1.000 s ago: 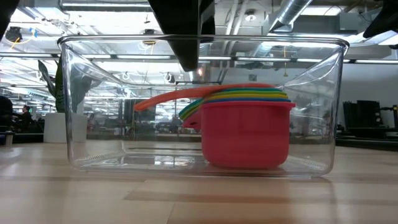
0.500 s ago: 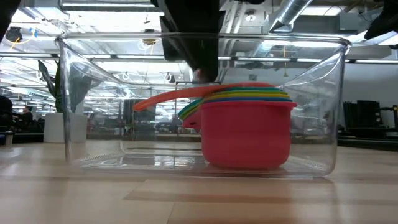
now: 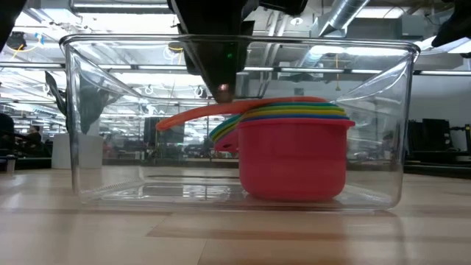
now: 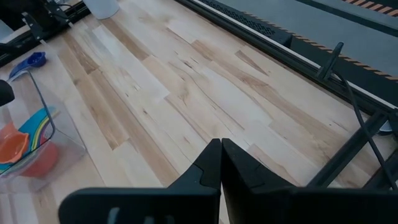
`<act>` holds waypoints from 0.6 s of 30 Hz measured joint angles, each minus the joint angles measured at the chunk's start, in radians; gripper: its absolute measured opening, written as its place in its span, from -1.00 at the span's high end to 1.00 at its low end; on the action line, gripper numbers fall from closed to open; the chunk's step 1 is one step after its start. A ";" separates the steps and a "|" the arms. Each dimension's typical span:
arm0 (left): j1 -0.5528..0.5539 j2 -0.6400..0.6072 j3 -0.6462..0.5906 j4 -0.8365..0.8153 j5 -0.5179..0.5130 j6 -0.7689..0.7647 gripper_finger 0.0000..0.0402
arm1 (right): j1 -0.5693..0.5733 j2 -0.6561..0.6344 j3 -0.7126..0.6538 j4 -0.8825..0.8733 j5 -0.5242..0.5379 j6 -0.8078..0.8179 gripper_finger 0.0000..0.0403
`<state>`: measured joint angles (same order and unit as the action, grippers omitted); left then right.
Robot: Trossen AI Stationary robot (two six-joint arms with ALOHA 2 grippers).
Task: Nest measuring cups in basket
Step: Stack the orange measuring cup on top of the light blue measuring cup in the transparent bin
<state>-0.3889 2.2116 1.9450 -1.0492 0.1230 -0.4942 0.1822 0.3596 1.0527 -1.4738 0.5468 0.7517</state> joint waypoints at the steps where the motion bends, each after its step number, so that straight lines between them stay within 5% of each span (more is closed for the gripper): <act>1: 0.001 0.000 0.000 0.000 0.000 0.000 1.00 | 0.000 0.000 0.000 0.000 0.000 0.000 0.87; 18: 0.041 0.000 0.000 -0.097 -0.022 0.042 1.00 | 0.000 0.000 0.000 -0.015 0.000 -0.001 0.87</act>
<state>-0.3478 2.2116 1.9450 -1.1459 0.1007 -0.4523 0.1822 0.3598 1.0527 -1.4893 0.5470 0.7511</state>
